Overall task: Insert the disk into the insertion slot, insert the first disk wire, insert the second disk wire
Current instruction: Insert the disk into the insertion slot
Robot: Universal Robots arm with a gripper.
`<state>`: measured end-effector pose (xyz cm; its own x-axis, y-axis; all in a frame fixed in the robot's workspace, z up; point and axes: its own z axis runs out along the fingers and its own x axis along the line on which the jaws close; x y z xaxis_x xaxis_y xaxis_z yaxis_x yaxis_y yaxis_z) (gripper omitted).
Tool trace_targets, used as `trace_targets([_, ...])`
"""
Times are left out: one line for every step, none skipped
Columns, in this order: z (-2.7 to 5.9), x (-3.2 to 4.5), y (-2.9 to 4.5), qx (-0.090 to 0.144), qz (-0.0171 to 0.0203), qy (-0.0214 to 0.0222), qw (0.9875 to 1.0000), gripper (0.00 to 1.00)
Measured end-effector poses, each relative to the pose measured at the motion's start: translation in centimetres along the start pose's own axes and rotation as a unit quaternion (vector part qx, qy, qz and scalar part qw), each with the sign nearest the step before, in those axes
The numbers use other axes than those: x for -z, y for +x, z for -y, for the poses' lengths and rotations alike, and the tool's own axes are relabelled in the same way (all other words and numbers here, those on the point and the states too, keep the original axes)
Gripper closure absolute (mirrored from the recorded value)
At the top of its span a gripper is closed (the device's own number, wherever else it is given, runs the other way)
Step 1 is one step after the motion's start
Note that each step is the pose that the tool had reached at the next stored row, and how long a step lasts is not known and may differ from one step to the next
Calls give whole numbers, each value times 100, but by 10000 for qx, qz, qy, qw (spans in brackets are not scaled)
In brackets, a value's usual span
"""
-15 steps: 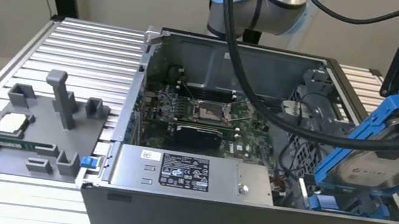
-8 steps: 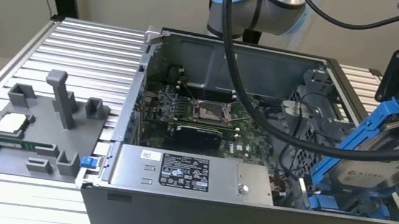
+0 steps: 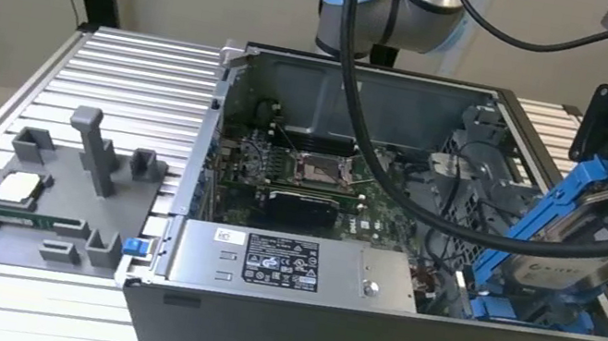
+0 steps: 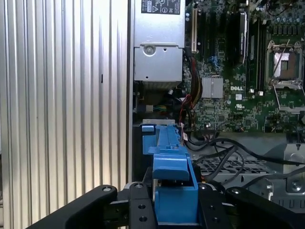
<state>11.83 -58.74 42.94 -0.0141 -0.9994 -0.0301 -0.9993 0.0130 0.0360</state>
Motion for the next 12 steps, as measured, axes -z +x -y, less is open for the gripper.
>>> trace_targets([0, -1, 0, 0, 0, 0, 10000, 100])
trace_targets([1, -11, 0, 0, 1, 0, 10000, 100])
trace_targets([1, -19, 0, 1, 1, 0, 10000, 100])
trace_targets([2, -19, 0, 1, 1, 0, 10000, 100])
trace_targets([1, -19, 0, 0, 1, 0, 10000, 100])
trace_targets([2, -20, 0, 1, 1, 0, 10000, 100])
trace_targets([2, -20, 1, 1, 1, 0, 10000, 100])
trace_targets([2, -21, 1, 1, 1, 0, 10000, 100])
trace_targets([2, -24, 0, 1, 3, 0, 10000, 100])
trace_targets([2, -29, 0, 1, 6, 0, 10000, 100])
trace_targets([2, -35, 0, 1, 8, 0, 10000, 100])
trace_targets([2, -42, 0, 1, 12, 0, 10000, 100])
